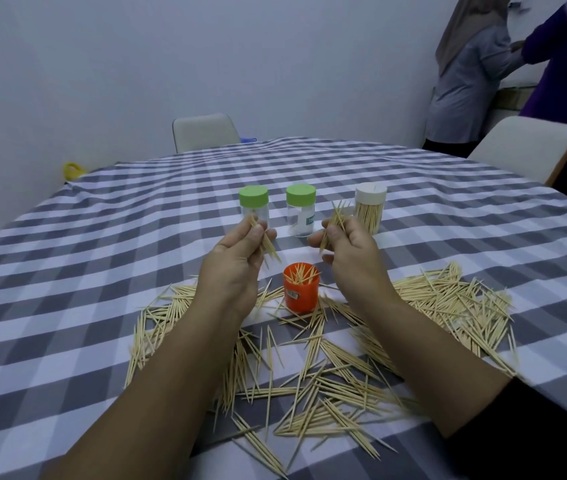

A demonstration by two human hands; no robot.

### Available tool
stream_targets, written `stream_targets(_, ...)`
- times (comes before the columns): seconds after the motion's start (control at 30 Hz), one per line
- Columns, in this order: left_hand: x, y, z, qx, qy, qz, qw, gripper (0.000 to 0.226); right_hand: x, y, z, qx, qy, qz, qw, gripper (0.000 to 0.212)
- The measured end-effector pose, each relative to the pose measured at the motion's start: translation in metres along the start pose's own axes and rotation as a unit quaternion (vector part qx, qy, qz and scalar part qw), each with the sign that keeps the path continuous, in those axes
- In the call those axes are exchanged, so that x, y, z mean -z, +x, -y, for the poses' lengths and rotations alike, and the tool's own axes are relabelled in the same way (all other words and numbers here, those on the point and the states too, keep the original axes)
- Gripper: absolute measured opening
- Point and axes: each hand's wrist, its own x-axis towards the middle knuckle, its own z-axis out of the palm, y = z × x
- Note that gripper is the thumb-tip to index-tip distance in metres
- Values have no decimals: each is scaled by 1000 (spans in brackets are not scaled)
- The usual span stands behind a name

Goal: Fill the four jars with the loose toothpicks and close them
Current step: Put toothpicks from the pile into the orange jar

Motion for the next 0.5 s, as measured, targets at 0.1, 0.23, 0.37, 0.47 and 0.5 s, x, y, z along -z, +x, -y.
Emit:
stream_targets(0.1, -5, -3, 5, 16, -9, 11, 1000, 24, -1, -2, -2, -14, 3, 23, 1000, 20)
stream_targets(0.23, -6, -4, 15, 38, 64, 20, 997, 37, -5, -8, -6, -48, 1, 58, 997, 21)
stream_targets(0.37, -3, -4, 22, 51, 96, 28, 994, 32, -5, -12, -7, -63, -33, 87, 994, 22)
stream_targets(0.47, -3, -4, 24, 61, 75, 38, 995, 34, -5, -15, -9, -84, -36, 108, 990, 22)
stream_targets(0.5, -3, -4, 25, 64, 67, 39, 995, 36, -5, -15, -9, -85, -36, 111, 989, 23)
